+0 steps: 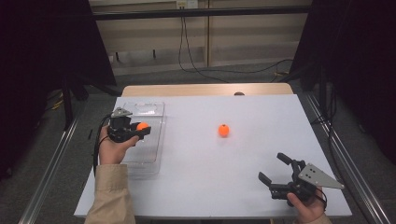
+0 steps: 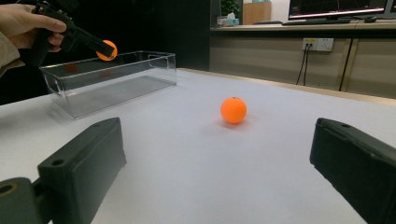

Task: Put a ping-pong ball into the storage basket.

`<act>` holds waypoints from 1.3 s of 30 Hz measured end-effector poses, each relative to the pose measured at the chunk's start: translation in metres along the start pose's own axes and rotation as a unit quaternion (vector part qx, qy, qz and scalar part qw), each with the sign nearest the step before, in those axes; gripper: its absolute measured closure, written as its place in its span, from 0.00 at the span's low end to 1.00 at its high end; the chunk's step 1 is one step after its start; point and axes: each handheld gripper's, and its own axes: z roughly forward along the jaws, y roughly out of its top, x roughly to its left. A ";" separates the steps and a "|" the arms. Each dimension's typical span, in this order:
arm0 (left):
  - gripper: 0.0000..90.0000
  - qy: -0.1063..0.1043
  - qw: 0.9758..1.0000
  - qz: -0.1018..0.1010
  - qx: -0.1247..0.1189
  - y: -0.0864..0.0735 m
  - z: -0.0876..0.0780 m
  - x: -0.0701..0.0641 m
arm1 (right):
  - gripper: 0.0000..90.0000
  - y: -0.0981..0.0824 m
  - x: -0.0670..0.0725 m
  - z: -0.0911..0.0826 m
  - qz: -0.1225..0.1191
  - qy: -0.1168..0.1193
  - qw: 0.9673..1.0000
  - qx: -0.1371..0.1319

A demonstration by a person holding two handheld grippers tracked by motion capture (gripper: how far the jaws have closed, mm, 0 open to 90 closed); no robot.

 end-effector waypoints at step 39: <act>0.53 0.024 1.000 -0.001 0.015 -0.004 0.003 0.005 | 0.03 0.000 0.000 0.000 0.000 0.000 1.000 0.000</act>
